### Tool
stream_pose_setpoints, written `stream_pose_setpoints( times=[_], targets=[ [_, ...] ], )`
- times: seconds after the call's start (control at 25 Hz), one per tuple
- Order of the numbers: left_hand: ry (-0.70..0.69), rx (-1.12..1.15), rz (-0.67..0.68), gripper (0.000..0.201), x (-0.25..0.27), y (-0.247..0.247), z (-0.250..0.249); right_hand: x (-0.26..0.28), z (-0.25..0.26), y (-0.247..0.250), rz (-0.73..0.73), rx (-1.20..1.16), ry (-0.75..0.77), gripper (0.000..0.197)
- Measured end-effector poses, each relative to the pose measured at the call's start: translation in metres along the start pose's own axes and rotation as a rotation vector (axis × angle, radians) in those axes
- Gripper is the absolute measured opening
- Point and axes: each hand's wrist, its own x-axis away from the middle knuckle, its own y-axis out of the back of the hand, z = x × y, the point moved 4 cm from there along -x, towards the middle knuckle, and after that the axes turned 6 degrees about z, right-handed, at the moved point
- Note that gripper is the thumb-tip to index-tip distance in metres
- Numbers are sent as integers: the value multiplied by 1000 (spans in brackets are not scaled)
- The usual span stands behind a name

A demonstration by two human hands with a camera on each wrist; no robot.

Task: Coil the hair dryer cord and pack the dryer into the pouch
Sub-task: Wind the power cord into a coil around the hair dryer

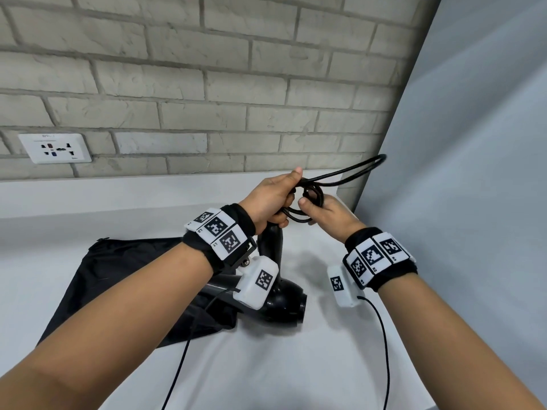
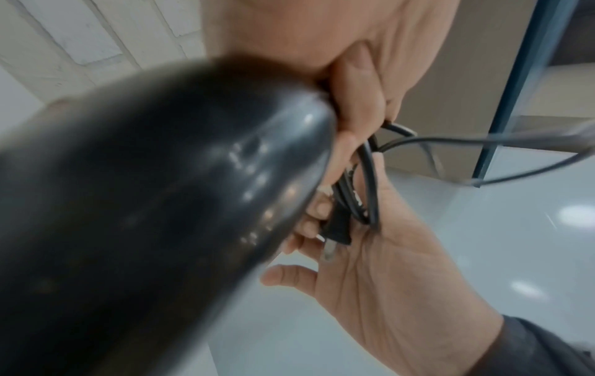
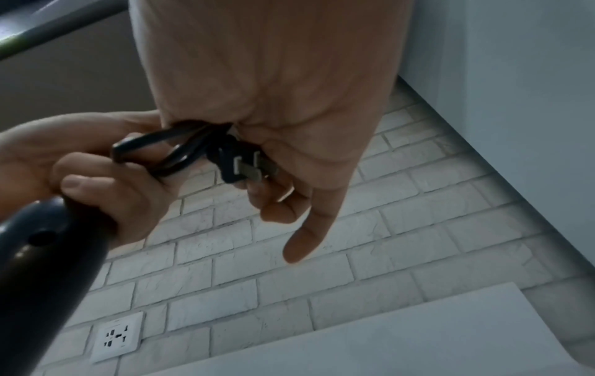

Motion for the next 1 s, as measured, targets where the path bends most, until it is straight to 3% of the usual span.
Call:
stream_pose_setpoints(
  times=[0.16, 0.24, 0.28, 0.52, 0.64, 0.88, 1.0],
  targets=[
    [30, 23, -9, 42, 1, 1, -1, 6, -9, -6, 12, -47, -48, 40],
    [26, 96, -36, 42, 0, 8, -6, 12, -20, -6, 42, 31, -53, 51],
    [23, 126, -45, 44, 0, 12, -9, 14, -28, -4, 53, 90, -76, 46],
    [42, 121, -35, 50, 5, 13, -15, 24, -94, 8, 126, 372, -439, 33],
    [59, 140, -49, 46, 5, 16, -14, 34, -113, 9, 208, 452, -533, 29],
    [50, 142, -40, 48, 7, 10, -14, 51, -149, -1, 387, 738, -783, 47],
    [26, 166, -8, 42, 7, 11, -19, 59, -157, 2, 371, 676, -836, 48]
  ],
)
